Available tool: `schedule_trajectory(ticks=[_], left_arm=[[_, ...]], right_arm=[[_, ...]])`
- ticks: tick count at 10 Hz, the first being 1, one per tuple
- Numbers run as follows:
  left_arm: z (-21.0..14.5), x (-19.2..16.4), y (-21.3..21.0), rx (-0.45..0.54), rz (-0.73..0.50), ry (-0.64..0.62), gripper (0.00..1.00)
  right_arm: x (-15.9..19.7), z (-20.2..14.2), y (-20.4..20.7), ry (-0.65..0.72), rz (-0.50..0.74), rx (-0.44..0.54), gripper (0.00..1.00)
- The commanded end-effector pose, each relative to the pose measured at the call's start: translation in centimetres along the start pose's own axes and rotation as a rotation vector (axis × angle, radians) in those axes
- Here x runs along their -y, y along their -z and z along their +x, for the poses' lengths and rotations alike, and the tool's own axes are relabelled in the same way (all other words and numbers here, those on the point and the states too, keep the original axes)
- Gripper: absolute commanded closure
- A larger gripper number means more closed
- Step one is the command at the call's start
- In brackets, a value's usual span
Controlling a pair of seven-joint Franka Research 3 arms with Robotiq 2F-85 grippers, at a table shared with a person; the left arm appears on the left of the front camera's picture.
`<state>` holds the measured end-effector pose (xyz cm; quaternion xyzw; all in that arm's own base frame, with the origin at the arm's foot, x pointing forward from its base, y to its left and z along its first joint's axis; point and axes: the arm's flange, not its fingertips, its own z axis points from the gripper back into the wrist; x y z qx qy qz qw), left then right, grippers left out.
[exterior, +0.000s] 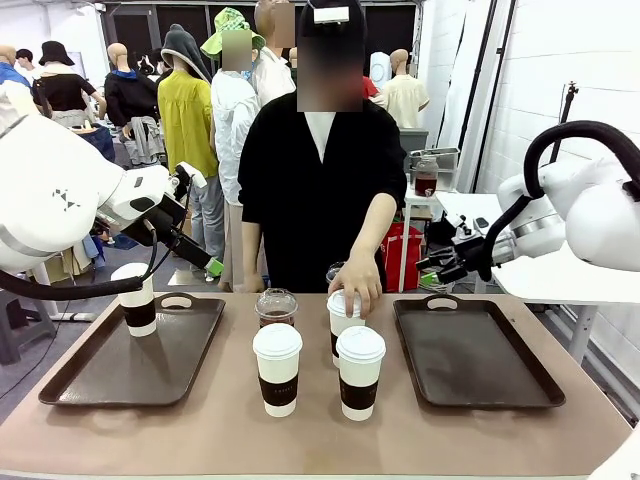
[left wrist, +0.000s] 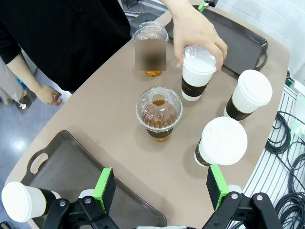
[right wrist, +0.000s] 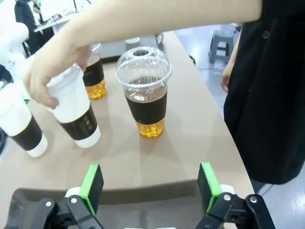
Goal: Distribute the coffee onto the tray.
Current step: Pick up one iced Americano and place it on the right Handle tray.
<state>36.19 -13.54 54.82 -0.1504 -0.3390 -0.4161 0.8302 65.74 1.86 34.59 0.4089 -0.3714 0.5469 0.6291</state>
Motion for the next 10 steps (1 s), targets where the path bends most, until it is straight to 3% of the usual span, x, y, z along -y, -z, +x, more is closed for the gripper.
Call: schedule_trajectory(ticks=[1, 4, 10], left_arm=[[0.0, -0.1, -0.1, -0.002, -0.002, -0.007, 0.00], [0.0, -0.1, -0.1, -0.002, -0.002, -0.007, 0.00], [0.0, -0.1, -0.1, -0.002, -0.002, -0.007, 0.00]], right_arm=[[1.1, -0.5, 3.1, -0.008, 0.003, 0.023, 0.00], [1.5, -0.7, 6.2, -0.004, 0.031, 0.002, 0.00], [0.5, -0.6, 0.6, 0.012, -0.037, 0.054, 0.00]])
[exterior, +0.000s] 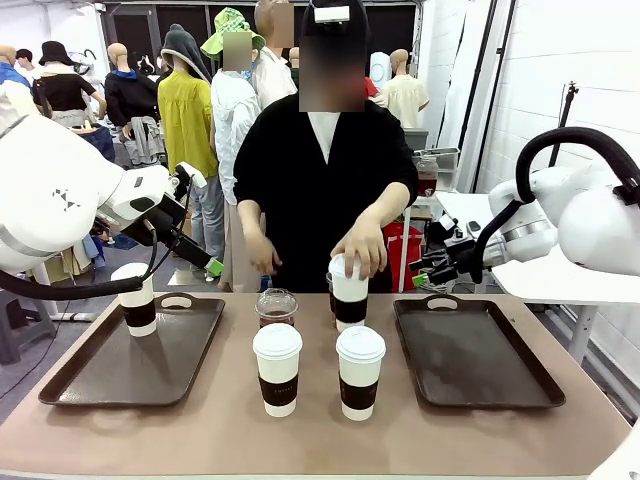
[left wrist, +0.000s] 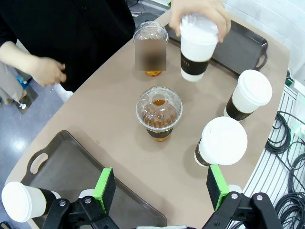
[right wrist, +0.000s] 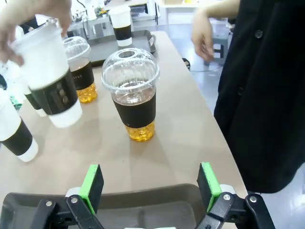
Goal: Distribute the coffee onto the tray.
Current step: Pick up one iced Americano and place it on the right Handle tray.
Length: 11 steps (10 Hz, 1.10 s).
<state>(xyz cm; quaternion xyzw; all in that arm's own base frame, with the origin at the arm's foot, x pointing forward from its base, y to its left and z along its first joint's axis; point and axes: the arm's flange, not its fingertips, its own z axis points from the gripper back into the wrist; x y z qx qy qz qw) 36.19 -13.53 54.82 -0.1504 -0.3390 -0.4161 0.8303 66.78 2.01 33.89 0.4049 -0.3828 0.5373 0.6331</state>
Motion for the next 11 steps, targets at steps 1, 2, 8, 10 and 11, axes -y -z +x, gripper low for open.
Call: schedule_trajectory(ticks=[1, 2, 8, 10, 11], left_arm=[[0.03, -0.12, -0.06, -0.002, -0.002, -0.007, 0.00], [0.03, -0.12, -0.06, -0.002, -0.002, -0.007, 0.00], [0.03, -0.12, -0.06, -0.002, -0.002, -0.007, 0.00], [0.03, -0.12, -0.06, -0.002, -0.002, -0.007, 0.00], [0.03, -0.12, -0.06, -0.002, -0.002, -0.007, 0.00]], right_arm=[[-0.66, -0.37, -0.33, 0.016, -0.018, 0.042, 0.00], [-0.71, -0.44, -0.56, 0.018, -0.019, 0.045, 0.00], [-0.09, -0.60, -0.99, 0.015, -0.006, 0.010, 0.00], [-0.09, -0.60, -0.99, 0.015, -0.006, 0.010, 0.00], [-0.09, -0.60, -0.99, 0.015, -0.006, 0.010, 0.00]])
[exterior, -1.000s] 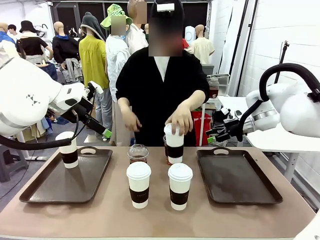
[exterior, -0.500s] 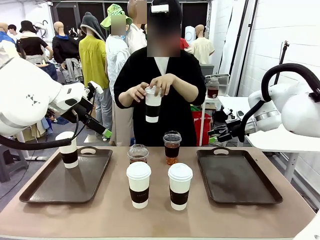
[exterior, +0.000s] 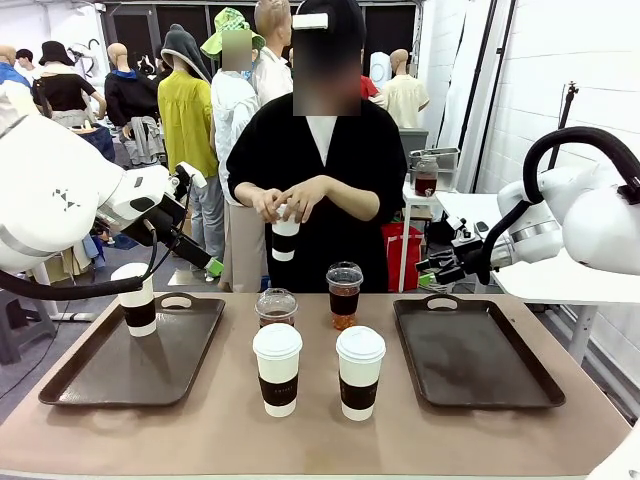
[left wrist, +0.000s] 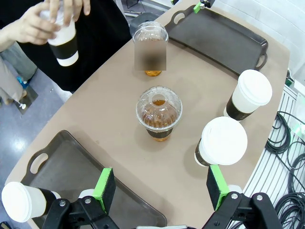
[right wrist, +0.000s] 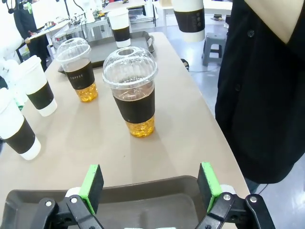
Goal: Distribute the coffee onto the tray.
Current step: Pick up one iced Americano and place it on the right Handle tray.
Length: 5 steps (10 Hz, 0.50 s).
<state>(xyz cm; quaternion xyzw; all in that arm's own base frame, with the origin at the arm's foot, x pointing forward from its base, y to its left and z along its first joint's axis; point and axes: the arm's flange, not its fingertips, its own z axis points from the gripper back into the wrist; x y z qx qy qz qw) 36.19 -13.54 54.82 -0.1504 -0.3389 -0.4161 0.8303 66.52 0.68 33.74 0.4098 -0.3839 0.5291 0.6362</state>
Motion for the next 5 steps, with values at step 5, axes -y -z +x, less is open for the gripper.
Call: schedule_trajectory(ticks=[5], left_arm=[[0.03, -0.12, -0.06, -0.002, -0.002, -0.007, 0.00]], right_arm=[[0.02, 0.05, 0.20, -0.002, -0.002, -0.001, 0.00]])
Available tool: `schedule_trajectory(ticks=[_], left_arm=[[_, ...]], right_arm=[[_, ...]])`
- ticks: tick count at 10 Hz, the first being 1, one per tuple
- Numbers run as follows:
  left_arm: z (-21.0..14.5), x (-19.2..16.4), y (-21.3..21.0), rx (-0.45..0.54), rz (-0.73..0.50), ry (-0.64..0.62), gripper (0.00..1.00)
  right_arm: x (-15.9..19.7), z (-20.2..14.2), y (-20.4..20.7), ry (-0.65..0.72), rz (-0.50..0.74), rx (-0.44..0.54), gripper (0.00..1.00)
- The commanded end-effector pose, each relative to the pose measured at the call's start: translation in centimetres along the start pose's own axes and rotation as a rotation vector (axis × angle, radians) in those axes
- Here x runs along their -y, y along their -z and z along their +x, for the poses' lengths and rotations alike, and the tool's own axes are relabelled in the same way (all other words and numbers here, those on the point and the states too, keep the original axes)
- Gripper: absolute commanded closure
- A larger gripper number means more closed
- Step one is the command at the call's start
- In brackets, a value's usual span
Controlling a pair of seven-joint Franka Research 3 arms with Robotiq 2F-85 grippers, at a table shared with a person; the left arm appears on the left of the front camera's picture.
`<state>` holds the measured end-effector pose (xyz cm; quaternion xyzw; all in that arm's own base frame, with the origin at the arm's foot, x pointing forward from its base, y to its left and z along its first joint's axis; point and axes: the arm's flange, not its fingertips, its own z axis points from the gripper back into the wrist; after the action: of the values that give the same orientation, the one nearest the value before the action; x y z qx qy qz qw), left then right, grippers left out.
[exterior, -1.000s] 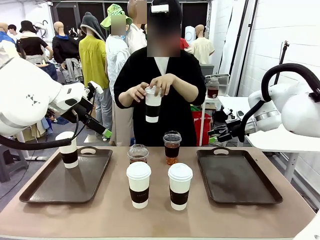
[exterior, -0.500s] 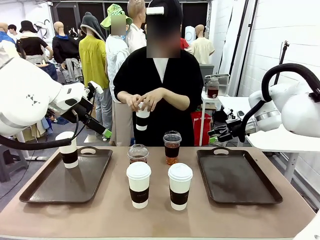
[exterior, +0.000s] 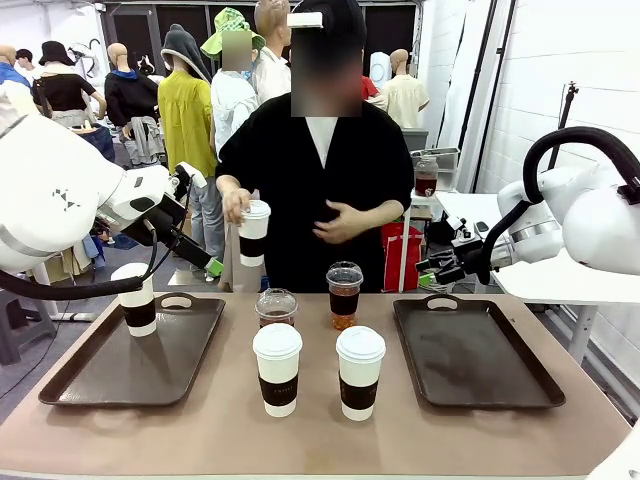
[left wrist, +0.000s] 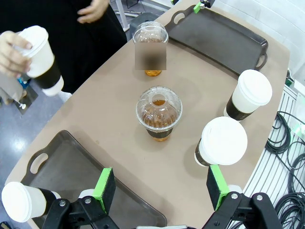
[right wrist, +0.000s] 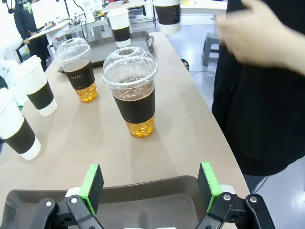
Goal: Distribute the coffee onto the tray.
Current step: Pick up one iced Americano and place it on the right Handle tray.
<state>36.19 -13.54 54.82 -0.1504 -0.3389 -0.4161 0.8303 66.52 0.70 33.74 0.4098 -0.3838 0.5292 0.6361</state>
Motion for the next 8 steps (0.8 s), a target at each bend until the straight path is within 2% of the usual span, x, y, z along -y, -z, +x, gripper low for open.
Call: schedule_trajectory(ticks=[1, 4, 8], left_arm=[[0.0, -0.1, -0.1, -0.002, -0.002, -0.007, 0.00], [0.0, -0.1, -0.1, -0.002, -0.002, -0.007, 0.00], [0.0, -0.1, -0.1, -0.002, -0.002, -0.007, 0.00]], right_arm=[[0.0, 0.0, 0.2, -0.002, -0.002, -0.001, 0.00], [0.0, 0.0, 0.0, 0.000, 0.000, 0.000, 0.00], [1.2, -1.3, 4.3, -0.068, 0.046, 0.068, 0.00]])
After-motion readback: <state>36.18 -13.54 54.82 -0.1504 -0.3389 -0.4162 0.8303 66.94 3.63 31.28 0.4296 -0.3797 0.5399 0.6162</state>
